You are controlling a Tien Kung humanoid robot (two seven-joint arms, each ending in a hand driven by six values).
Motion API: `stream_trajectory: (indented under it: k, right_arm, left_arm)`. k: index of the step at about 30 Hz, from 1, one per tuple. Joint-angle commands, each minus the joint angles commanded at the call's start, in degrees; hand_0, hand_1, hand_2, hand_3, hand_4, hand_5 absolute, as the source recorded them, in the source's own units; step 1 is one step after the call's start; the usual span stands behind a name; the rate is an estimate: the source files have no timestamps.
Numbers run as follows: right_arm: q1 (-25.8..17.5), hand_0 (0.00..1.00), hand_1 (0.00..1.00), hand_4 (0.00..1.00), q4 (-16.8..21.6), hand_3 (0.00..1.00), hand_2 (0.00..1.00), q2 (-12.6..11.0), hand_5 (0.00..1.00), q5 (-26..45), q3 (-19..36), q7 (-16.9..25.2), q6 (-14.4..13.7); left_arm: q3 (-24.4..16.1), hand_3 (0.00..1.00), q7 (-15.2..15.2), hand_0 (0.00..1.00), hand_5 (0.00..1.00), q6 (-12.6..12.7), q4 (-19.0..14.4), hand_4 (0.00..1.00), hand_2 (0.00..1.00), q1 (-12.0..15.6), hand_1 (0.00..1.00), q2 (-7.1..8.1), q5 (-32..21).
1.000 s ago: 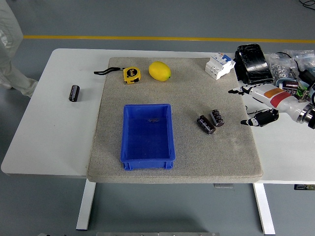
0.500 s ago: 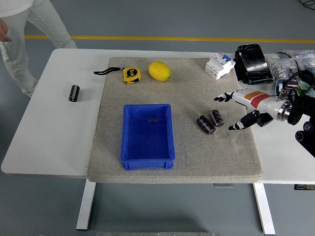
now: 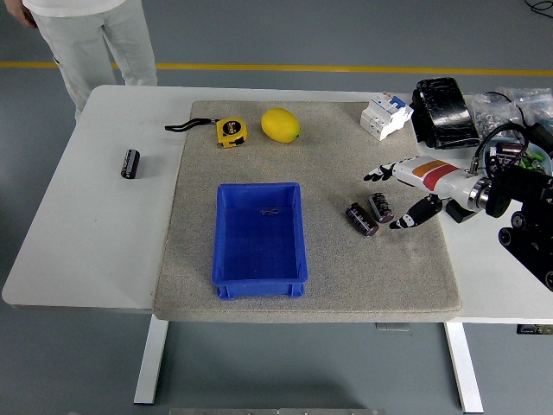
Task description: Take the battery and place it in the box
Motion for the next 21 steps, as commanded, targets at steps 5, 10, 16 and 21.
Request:
stream_trajectory:
  k: [5,10,16,21]
  right_arm:
    - [0.4,0.733,0.685,0.998,-1.6,0.761,0.719,1.2,0.164,-0.8,-0.5,0.6,-0.7]
    - [0.3,0.731,0.671,0.998,-3.3,0.754,0.71,2.1,0.176,-0.9,-0.6,0.5,-0.7]
    - [0.2,0.731,0.671,0.998,-5.2,0.757,0.708,3.2,0.176,-0.9,-0.7,0.3,-0.8]
    - [0.0,0.716,0.67,0.998,-6.9,0.754,0.704,4.5,0.175,-1.3,-0.7,-0.3,-1.6]
  left_arm:
    - [-0.1,0.561,0.0,0.8,0.497,-0.1,0.0,0.631,0.739,-0.2,0.741,0.03,0.3]
    - [0.0,0.561,0.1,0.801,0.497,-0.1,-0.1,0.631,0.738,-0.3,0.74,0.08,0.2]
    - [0.2,0.56,0.3,0.8,0.5,-0.2,-0.3,0.633,0.737,-0.3,0.739,0.17,0.1]
    - [0.5,0.561,0.6,0.801,0.495,-0.4,-0.5,0.63,0.737,-0.6,0.738,0.26,0.1]
